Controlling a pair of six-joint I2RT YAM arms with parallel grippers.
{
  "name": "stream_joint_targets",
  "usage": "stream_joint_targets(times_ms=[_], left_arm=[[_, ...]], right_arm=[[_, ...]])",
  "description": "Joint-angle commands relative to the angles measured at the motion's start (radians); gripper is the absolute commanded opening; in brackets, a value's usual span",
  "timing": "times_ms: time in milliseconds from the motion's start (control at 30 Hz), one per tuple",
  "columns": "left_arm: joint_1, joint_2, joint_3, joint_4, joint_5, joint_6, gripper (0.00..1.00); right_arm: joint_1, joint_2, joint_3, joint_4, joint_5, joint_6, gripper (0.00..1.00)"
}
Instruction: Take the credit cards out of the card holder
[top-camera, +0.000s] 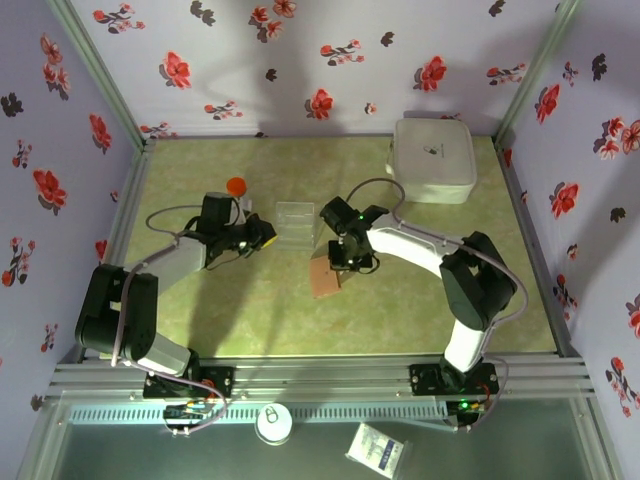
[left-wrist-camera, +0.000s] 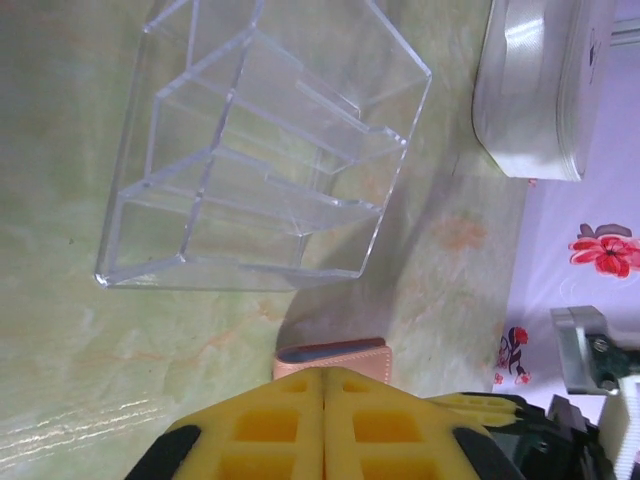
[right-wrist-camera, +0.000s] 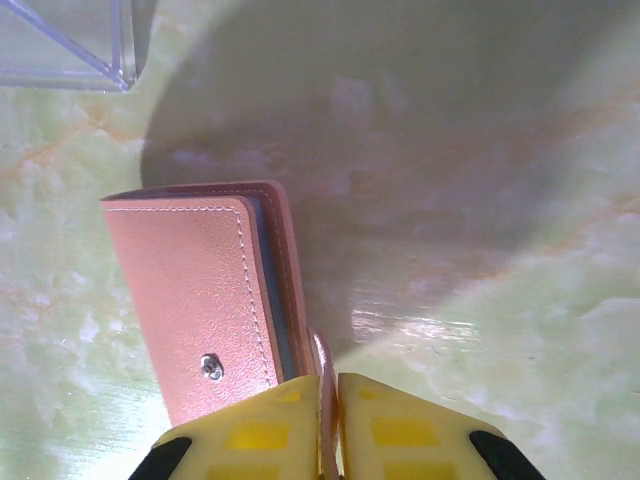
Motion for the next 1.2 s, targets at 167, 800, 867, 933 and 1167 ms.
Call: stream_joint_targets(times_ms=[167,800,867,933,1167], left_arm=[[0.006,-0.008,0.070,-0.039,-0.025,0.005,0.08],[0.038,0.021,0.117,-0.048,-0.006,0.033,0.07],[0.040,0.018,0.108,-0.037,-0.004,0.031,0.07],[0.041,0.014,0.101,-0.032,0.000,0.030,0.07],[0.062,-0.022,0.076,-0.027,0.014,0.034,0.07]], right_arm=[[-0.013,-0.042,0.040,-0.103,0.049,-0.070,0.14],[0.023,-0.023,0.142,-0.107,-0.009,-0.013,0.07],[0.034,-0.028,0.150,-0.106,-0.009,-0.003,0.04],[0.046,-0.031,0.162,-0.105,-0.012,0.006,0.00],[0.091,-0.024,0.200,-0.092,-0.025,0.039,0.00]])
